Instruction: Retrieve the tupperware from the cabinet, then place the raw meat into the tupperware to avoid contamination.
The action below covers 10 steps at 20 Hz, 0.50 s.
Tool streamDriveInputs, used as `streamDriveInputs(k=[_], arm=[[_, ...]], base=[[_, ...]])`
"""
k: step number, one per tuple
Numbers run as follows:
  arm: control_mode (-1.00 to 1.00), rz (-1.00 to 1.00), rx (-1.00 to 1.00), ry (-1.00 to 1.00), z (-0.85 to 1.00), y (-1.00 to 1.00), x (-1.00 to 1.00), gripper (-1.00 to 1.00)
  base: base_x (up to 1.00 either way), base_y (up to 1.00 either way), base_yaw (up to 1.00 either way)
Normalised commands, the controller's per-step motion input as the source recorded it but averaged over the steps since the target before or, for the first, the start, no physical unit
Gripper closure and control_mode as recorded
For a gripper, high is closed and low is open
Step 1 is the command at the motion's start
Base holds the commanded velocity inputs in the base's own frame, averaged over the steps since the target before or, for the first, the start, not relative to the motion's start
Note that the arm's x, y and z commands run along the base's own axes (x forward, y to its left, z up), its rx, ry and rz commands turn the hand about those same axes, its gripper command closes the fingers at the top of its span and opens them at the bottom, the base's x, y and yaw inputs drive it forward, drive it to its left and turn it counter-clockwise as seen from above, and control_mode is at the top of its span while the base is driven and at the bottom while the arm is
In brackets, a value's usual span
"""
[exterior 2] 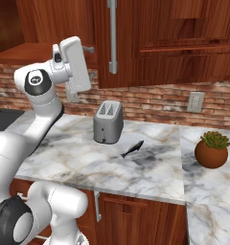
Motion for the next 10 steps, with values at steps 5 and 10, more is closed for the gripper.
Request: streamDriveInputs(k=[5, 10], arm=[[-1.00, -0.19, 0.00, 0.00, -0.01, -0.48, 0.01, -1.00], [-1.00, -0.08, 0.00, -0.15, 0.18, -0.13, -0.83, -1.00]], base=[[0.00, 0.00, 0.00], [0.00, 0.00, 0.00]])
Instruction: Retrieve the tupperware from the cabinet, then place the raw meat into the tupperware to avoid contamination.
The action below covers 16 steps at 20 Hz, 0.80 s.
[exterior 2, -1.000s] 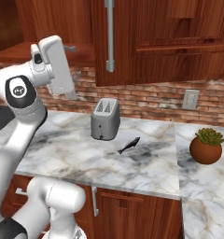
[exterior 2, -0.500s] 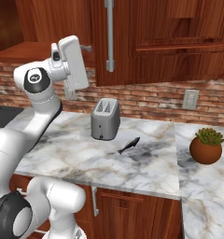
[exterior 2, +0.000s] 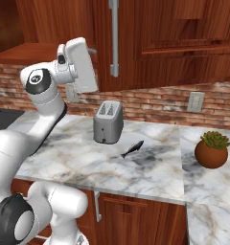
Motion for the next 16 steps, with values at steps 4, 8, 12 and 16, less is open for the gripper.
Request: streamDriveInputs(k=[4, 8, 12, 16], arm=[[-1.00, -0.09, 0.00, -0.16, 0.23, -0.34, -0.62, -1.00], [-1.00, -0.14, 0.00, -0.01, 0.05, -0.72, -0.35, -1.00], [-1.00, -0.13, 0.00, 0.00, 0.02, -0.80, -0.31, -1.00], [-1.00, -0.14, 0.00, 0.00, 0.00, -0.82, -0.28, -1.00]], base=[[0.00, 0.00, 0.00], [0.00, 0.00, 0.00], [0.00, 0.00, 0.00], [0.00, 0.00, 0.00]])
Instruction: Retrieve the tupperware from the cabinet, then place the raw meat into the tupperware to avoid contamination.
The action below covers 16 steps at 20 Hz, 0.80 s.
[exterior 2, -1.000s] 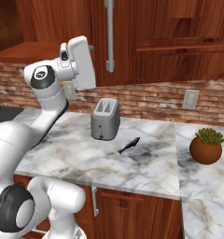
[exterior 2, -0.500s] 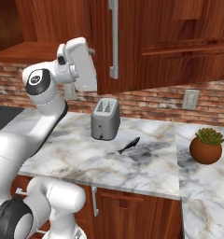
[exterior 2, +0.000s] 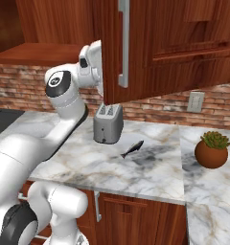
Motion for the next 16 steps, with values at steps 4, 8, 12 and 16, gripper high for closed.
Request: streamDriveInputs(k=[4, 8, 12, 16], arm=[[-1.00, -0.15, 0.00, 0.01, -0.02, -0.85, -0.22, -1.00], [-1.00, -0.16, 0.00, 0.06, -0.12, -0.93, -0.10, -1.00], [-1.00, -0.17, 0.01, 0.08, -0.16, -0.96, -0.07, -1.00], [-1.00, -0.17, 0.01, 0.09, -0.16, -0.95, -0.08, -1.00]], base=[[0.00, 0.00, 0.00], [0.00, 0.00, 0.00], [0.00, 0.00, 0.00], [0.00, 0.00, 0.00]])
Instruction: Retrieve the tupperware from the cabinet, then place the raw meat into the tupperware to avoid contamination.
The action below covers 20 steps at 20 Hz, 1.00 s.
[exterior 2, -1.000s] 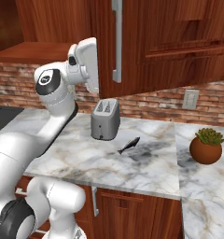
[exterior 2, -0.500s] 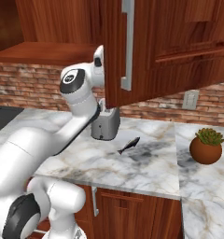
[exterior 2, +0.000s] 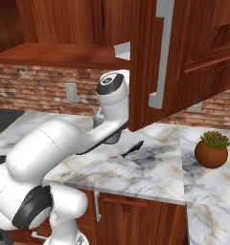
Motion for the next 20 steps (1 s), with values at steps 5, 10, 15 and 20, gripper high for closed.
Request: streamDriveInputs(k=[5, 10, 15, 20], arm=[[-1.00, -0.15, 0.01, 0.08, -0.19, -0.93, -0.11, -1.00], [-1.00, -0.06, 0.01, 0.08, -0.17, -0.68, -0.03, -1.00], [-1.00, 0.02, 0.00, -0.04, 0.02, 0.28, -0.39, -1.00], [-1.00, -0.07, 0.01, -0.27, 0.20, 0.60, -0.65, -1.00]], base=[[0.00, 0.00, 0.00], [0.00, 0.00, 0.00], [0.00, 0.00, 0.00], [0.00, 0.00, 0.00]])
